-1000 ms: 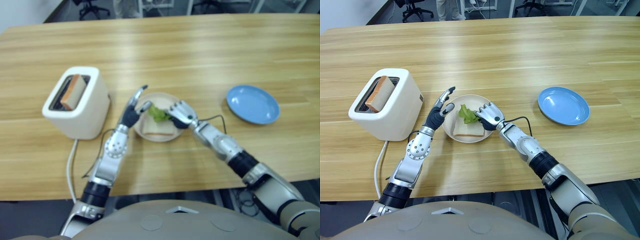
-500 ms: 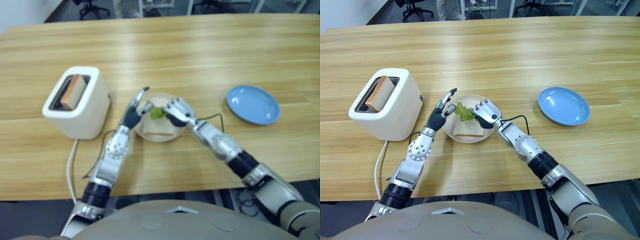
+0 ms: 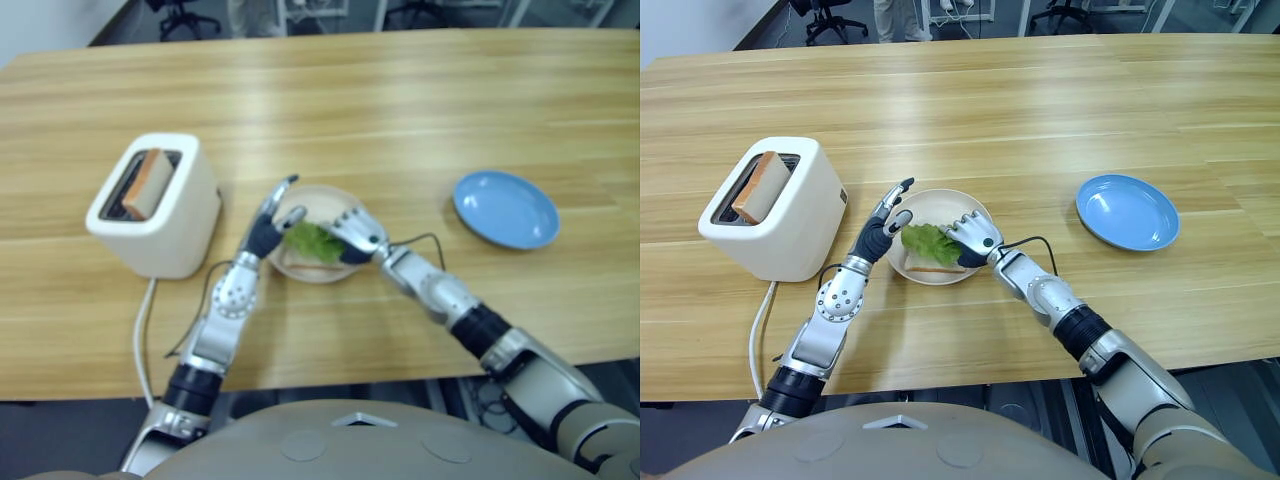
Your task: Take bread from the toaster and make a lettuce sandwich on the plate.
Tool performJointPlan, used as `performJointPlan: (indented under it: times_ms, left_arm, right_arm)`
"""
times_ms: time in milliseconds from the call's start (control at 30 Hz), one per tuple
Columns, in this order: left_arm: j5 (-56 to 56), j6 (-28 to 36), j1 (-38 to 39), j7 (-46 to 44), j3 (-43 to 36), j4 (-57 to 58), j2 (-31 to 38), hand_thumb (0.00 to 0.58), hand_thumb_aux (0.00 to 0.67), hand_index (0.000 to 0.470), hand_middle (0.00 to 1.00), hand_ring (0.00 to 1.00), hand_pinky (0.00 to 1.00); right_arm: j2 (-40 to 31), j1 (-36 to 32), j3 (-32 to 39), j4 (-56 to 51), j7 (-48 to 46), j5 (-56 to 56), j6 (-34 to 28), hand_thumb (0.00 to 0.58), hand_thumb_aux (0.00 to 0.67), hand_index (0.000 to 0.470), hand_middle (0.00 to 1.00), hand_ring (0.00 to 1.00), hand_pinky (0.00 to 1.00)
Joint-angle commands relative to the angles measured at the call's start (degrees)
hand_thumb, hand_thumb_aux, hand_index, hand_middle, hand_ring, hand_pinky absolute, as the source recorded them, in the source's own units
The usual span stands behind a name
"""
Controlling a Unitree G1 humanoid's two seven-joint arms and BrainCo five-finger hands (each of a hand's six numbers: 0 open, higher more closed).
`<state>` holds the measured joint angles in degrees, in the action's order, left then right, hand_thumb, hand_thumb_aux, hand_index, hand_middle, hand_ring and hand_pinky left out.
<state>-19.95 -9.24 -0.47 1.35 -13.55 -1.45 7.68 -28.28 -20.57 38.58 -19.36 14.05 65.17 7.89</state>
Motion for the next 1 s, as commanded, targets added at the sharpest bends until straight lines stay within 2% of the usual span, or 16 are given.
performJointPlan:
  times_ms: [33,233,433,600,733,933,1000]
  left_arm:
    - [-0.2,0.3,0.5,-0.2,0.2,0.7,0.3,0.000,0.000,0.000,0.00,0.00,0.00]
    - [-0.1,0.2,0.4,-0.3,0.4,0.5,0.5,0.000,0.000,0.000,0.00,0.00,0.00]
    - [0.2,0.5,0.5,-0.9,1.2,-0.7,1.2,0.000,0.000,0.000,0.00,0.00,0.00]
    - [0.2,1.4,-0.4,-1.9,3.7,-7.7,2.9,0.000,0.000,0.000,0.00,0.00,0.00]
    - [1.2,3.9,-2.3,-4.1,7.5,-15.4,5.2,0.000,0.000,0.000,0.00,0.00,0.00]
    - [0.5,7.9,-6.9,-7.5,17.1,-27.9,12.2,0.000,0.000,0.000,0.00,0.00,0.00]
    - [-1.5,8.4,-8.1,-8.4,19.8,-30.3,15.6,0.000,0.000,0.000,0.00,0.00,0.00]
  right_arm:
    - [-2.4,1.4,-1.8,1.1,-2.5,-1.5,0.2,0.000,0.000,0.000,0.00,0.00,0.00]
    - [-7.8,4.1,-6.7,8.7,-5.2,-3.3,-0.2,0.000,0.000,0.000,0.00,0.00,0.00]
    - [-14.4,9.1,-17.4,20.6,-9.6,-7.5,-2.7,0.000,0.000,0.000,0.00,0.00,0.00]
    - [-15.5,12.1,-26.3,27.0,-12.5,-13.4,-4.3,0.000,0.000,0.000,0.00,0.00,0.00]
    - [-12.4,14.1,-31.7,27.1,-14.5,-22.8,-4.0,0.000,0.000,0.000,0.00,0.00,0.00]
    - [1.2,15.9,-38.7,18.4,-21.1,-50.9,-0.9,0.000,0.000,0.000,0.00,0.00,0.00]
    - [4.0,16.0,-40.1,15.7,-22.8,-55.5,-0.2,0.000,0.000,0.000,0.00,0.00,0.00]
